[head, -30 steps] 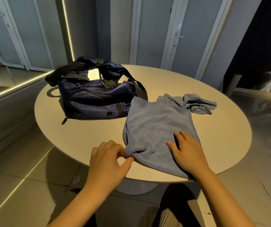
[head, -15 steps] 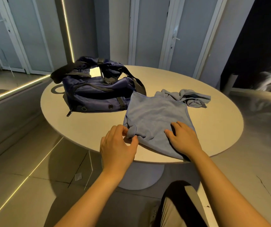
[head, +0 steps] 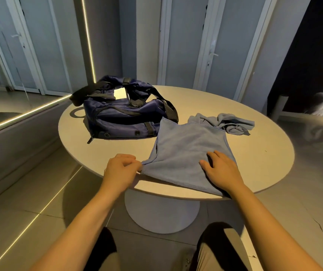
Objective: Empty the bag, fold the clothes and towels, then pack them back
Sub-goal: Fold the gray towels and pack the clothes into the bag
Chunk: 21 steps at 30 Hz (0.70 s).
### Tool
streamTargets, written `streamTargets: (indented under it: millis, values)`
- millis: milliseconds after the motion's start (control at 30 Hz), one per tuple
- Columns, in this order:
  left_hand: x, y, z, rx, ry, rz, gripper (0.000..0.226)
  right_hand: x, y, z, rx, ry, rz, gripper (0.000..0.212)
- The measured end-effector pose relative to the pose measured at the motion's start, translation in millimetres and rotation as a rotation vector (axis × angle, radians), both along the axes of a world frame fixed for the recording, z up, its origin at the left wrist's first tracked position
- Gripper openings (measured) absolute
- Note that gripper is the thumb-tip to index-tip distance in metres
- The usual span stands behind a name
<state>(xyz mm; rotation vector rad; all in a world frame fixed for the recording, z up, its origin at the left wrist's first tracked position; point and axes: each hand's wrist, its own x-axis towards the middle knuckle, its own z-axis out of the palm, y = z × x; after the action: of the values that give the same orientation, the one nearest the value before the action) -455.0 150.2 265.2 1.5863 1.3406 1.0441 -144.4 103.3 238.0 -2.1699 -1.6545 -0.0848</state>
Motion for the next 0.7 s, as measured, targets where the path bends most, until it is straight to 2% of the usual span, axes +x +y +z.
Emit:
streamTargets:
  millis: [100, 200, 267, 333, 467, 533, 633, 700]
  values:
    - [-6, 8, 2, 0.008, 0.16, -0.007, 0.042, -1, -1, 3, -0.008, -0.003, 0.015, 0.04]
    - [0, 6, -6, 0.096, 0.406, -0.02, 0.031, 0, -4, 7, -0.067, -0.023, 0.036, 0.047]
    - [5, 1, -8, 0.231, 0.484, 0.029, 0.03, 0, -7, 10, -0.129, -0.055, 0.038, 0.053]
    - [6, 1, -12, 0.267, 0.46, 0.075, 0.038, 1, -14, 12, -0.187, -0.084, 0.021, 0.059]
    - [-4, 12, -15, 0.099, 0.353, 0.017, 0.06, 7, -28, 16, -0.252, -0.089, 0.04, 0.066]
    - [-7, 10, -7, 0.065, 0.265, -0.044, 0.065, 11, -34, 17, -0.213, -0.067, 0.055, 0.068]
    - [-9, -3, -1, 0.105, 0.224, -0.08, 0.036, 15, -47, 15, -0.022, 0.029, -0.033, 0.058]
    - [-13, -8, -5, 0.147, 0.273, -0.087, 0.035, 16, -65, 14, 0.129, 0.092, -0.207, 0.044]
